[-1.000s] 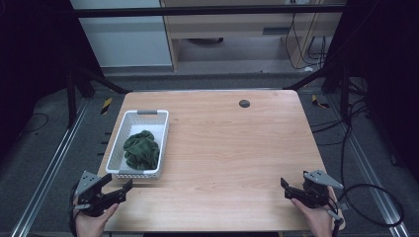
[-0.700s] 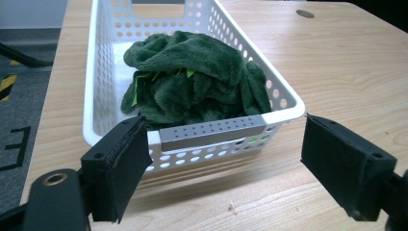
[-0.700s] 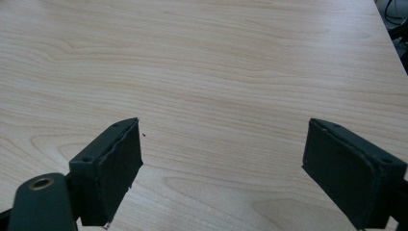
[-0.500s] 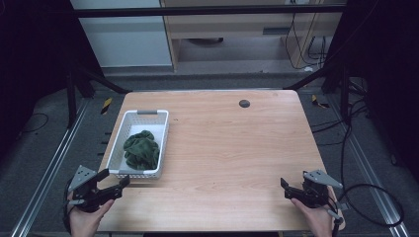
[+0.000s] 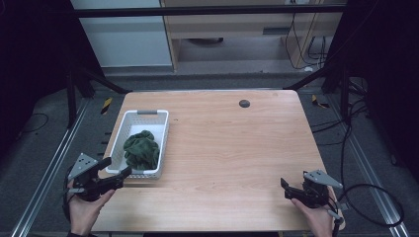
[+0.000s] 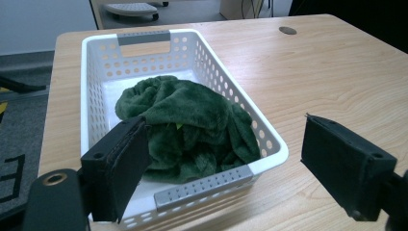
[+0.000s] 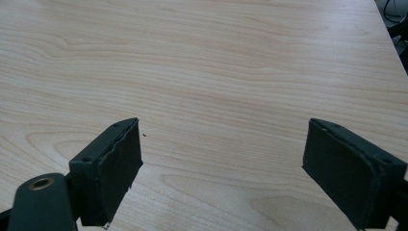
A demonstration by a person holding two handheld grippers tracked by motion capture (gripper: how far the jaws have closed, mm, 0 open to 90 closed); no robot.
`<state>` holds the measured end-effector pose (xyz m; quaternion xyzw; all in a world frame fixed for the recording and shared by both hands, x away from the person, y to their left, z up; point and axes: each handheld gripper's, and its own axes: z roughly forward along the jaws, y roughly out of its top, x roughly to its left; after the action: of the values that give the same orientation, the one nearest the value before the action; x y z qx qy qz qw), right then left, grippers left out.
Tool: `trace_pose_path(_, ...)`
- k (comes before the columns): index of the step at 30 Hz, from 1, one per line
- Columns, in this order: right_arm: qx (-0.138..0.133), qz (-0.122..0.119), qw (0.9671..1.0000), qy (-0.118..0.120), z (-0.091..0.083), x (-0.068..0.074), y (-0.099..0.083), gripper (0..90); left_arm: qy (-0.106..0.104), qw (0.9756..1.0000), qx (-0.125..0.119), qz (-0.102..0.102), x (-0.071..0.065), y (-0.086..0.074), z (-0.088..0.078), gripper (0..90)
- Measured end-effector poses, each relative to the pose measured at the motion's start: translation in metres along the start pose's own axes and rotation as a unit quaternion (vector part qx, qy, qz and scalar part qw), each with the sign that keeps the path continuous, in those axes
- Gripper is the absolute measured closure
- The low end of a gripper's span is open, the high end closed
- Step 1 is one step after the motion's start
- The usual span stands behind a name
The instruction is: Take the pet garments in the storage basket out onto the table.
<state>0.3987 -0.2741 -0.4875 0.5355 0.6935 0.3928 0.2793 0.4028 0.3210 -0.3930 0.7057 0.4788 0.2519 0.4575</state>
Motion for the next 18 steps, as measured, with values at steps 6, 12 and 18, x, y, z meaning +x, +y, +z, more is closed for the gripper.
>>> trace_pose_path(6, 0.0, 0.0, 1.0, 0.001, 0.0, 0.0, 0.0, 13.2, -0.002, 0.9999, 0.008, 0.01, 0.003, 0.009, 0.004, 16.1)
trace_pose_path(12, 0.0, -0.001, 1.0, 0.002, 0.001, 0.0, 0.0, 13.2, -0.004, 0.9998, 0.017, 0.014, 0.009, 0.018, 0.01, 15.5)
trace_pose_path(18, 0.002, -0.004, 1.0, 0.002, 0.002, 0.0, 0.0, 13.1, 0.0, 0.9992, 0.034, 0.02, 0.014, 0.028, 0.017, 15.1)
